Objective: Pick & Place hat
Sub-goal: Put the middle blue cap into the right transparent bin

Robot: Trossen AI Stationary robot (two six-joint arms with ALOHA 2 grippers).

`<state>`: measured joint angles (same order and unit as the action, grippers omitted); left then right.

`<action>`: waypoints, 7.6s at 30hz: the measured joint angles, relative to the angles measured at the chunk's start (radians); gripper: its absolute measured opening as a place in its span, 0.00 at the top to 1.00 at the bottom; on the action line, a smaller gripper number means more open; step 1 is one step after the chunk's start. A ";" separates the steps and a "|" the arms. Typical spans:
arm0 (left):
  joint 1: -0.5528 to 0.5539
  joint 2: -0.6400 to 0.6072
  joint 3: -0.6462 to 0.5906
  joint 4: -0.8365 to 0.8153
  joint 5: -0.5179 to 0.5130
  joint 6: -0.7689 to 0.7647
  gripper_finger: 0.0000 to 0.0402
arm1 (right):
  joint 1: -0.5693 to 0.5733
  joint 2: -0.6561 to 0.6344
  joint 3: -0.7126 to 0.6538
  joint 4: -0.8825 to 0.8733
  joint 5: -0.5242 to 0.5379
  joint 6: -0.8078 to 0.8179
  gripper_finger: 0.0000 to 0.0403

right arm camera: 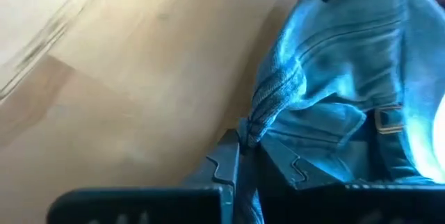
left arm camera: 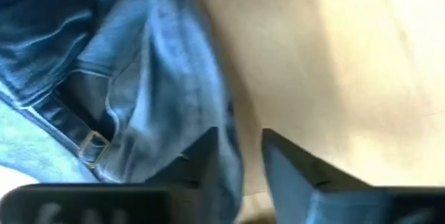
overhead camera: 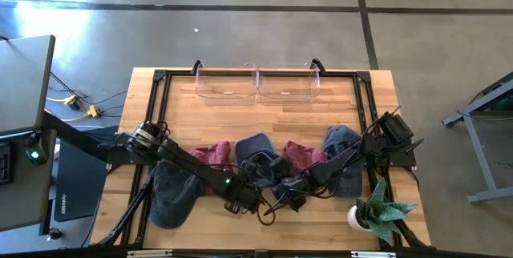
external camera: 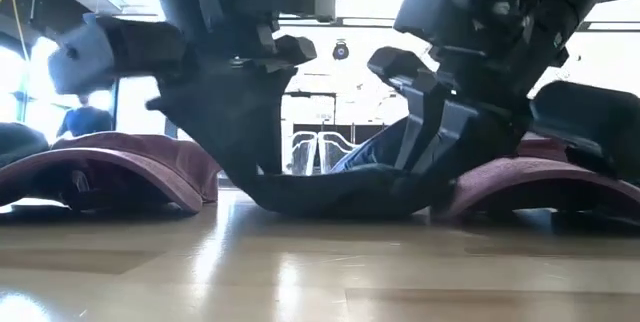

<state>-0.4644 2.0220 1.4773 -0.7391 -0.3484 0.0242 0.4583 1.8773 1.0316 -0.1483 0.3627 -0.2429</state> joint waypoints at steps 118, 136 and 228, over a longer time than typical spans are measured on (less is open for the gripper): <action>-0.009 -0.102 -0.144 -0.198 -0.375 -0.258 0.30 | -0.207 -0.213 0.000 -0.024 -0.066 0.251 0.98; -0.007 -0.279 -0.553 0.556 -0.382 -0.251 0.30 | -0.779 -0.692 0.001 -0.118 -0.234 0.390 0.99; -0.007 -0.254 -0.555 0.863 -0.227 -0.152 0.30 | -1.025 -0.458 0.185 -0.721 -0.191 0.538 0.80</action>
<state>-0.4717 1.7679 0.9218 0.1242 -0.5751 -0.1281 -0.5663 1.4195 1.2167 -0.8695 0.1719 0.2952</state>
